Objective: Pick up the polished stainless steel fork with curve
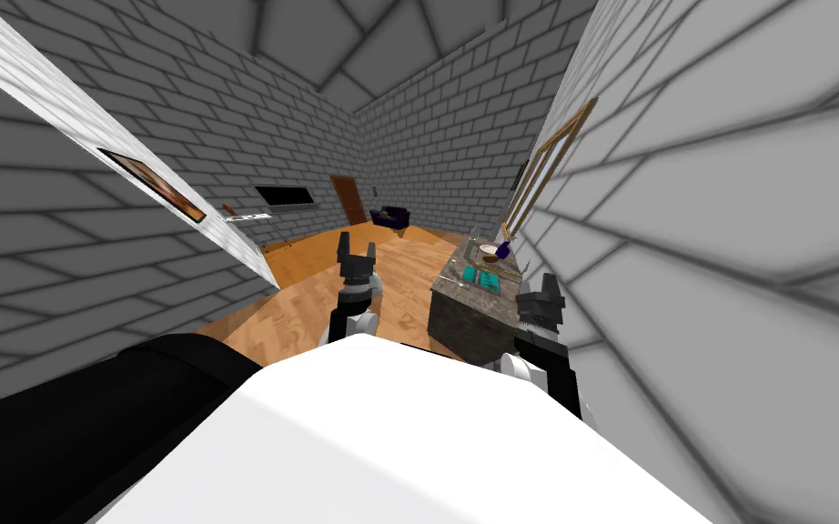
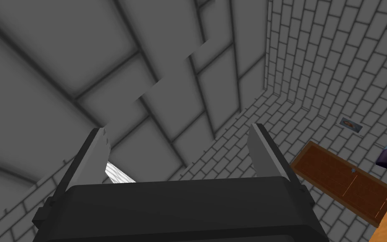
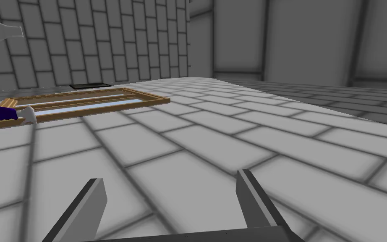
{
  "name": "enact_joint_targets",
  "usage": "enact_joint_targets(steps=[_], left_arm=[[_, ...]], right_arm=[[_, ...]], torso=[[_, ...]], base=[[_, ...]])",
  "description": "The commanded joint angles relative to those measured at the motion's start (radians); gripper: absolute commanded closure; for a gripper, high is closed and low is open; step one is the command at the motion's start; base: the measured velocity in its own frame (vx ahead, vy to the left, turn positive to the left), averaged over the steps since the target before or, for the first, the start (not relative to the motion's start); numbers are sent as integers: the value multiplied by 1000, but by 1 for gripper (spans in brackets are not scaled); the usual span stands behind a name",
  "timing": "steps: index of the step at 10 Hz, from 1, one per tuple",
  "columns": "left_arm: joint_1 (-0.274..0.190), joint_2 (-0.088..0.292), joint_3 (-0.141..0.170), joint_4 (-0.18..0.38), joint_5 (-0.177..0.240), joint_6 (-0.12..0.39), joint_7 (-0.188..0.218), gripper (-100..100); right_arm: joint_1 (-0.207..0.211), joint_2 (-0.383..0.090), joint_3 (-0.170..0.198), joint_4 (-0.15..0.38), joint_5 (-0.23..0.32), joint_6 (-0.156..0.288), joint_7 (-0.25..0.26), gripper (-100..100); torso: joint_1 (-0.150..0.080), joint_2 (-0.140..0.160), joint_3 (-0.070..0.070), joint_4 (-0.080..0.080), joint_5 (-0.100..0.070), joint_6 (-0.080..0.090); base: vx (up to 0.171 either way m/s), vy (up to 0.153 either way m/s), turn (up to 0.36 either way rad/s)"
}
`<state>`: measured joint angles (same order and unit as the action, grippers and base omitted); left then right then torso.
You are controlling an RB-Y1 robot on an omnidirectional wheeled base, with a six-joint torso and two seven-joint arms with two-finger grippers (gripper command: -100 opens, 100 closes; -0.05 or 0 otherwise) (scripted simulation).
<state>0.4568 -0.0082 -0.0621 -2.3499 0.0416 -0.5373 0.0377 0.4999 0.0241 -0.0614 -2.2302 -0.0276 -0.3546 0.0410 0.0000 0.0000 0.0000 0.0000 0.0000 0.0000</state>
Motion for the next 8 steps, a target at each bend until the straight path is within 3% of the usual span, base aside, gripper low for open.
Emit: enact_joint_targets(steps=[1,4,7,8], left_arm=[[0,0,0,0,0,0,0,0],[0,0,0,0,0,0,0,0],[0,0,0,0,0,0,0,0],[0,0,0,0,0,0,0,0]], right_arm=[[-5,-36,2,0,0,-5,2,-100],[-25,-125,10,3,0,-24,11,-100],[-58,-216,24,19,3,-52,25,-100],[-58,-227,24,19,3,-52,25,-100]], torso=[[0,0,0,0,0,0],[7,-3,-2,-1,2,0],[12,-8,-5,-2,3,0],[13,-9,-5,-2,3,-1]], base=[[24,39,47],[48,121,75],[120,182,123],[101,126,37]])
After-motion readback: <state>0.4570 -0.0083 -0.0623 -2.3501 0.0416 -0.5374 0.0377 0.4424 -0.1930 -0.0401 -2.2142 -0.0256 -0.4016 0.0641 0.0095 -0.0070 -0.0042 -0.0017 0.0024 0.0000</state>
